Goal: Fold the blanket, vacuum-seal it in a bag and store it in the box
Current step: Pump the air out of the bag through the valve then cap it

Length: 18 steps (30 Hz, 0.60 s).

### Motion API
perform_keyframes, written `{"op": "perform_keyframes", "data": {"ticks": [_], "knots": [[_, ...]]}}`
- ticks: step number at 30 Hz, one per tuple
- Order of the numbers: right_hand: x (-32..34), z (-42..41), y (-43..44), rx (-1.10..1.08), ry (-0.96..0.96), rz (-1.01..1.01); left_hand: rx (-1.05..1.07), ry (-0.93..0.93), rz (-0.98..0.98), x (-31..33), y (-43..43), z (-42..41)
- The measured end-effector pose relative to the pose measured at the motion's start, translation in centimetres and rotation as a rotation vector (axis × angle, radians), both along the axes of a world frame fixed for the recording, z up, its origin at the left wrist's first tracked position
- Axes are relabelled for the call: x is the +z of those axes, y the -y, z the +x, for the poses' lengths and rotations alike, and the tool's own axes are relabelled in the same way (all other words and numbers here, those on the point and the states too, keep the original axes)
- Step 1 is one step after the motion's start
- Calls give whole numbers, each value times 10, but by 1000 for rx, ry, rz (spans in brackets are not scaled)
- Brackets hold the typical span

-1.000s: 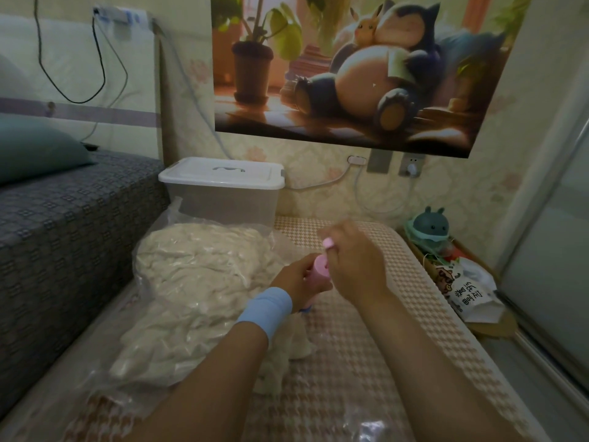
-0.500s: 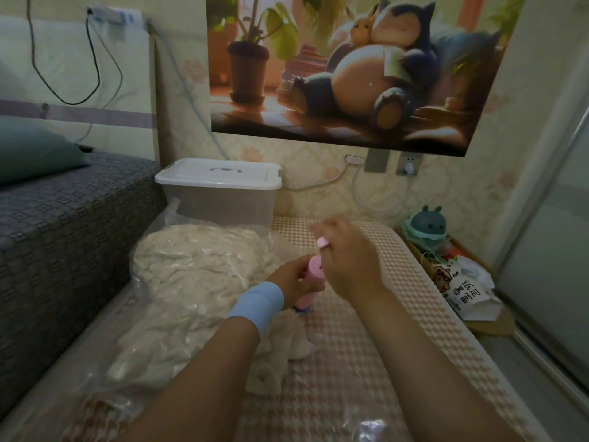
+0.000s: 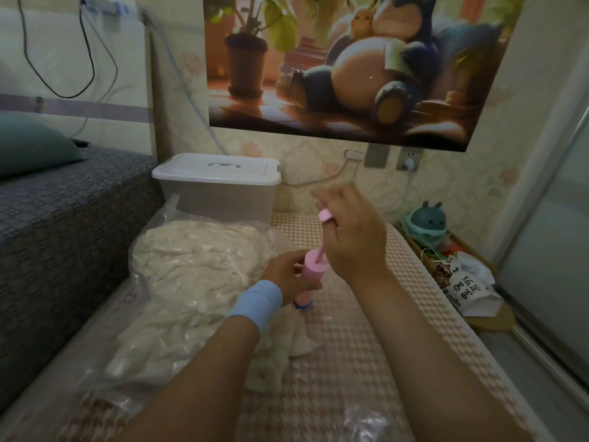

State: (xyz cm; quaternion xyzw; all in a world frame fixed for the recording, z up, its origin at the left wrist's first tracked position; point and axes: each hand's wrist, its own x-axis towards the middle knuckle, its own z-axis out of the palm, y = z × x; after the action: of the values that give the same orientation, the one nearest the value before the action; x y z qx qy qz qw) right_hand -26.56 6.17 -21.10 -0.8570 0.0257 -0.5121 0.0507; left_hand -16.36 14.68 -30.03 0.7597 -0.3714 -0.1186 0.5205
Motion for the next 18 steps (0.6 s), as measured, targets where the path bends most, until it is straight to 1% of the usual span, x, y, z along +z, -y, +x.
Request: {"op": "perform_keyframes", "data": {"ticks": [2,3,4,5,6,7,9,11,12,13,14,17,18], "knots": [[-30,5,10,-37,-364,119,8,16,20,1,2,-3],[-36,5,12,-36,-480,160,19,23,30,1,2,-4],[-34,4,13,-37,-492,169,27,25,32,0,3,-5],[-25,4,12,-35,-431,138,33,22,29,0,3,-4],[-11,2,10,-28,-328,67,36,19,22,-1,3,-2],[5,0,5,-19,-205,-9,34,19,17,-1,3,-1],[32,-6,-3,8,32,-93,13,19,12,-1,0,2],[36,-5,-6,0,165,-100,0,19,21,-2,0,4],[29,-4,-6,-19,177,-84,2,21,25,-3,1,4],[18,-2,-5,-44,143,-58,7,21,36,-4,1,3],[2,0,-2,-59,28,-10,14,21,44,-4,2,1],[-32,2,4,-140,-500,158,36,38,68,-4,5,-4],[-30,1,4,-156,-556,169,47,38,63,-3,6,-6]]}}
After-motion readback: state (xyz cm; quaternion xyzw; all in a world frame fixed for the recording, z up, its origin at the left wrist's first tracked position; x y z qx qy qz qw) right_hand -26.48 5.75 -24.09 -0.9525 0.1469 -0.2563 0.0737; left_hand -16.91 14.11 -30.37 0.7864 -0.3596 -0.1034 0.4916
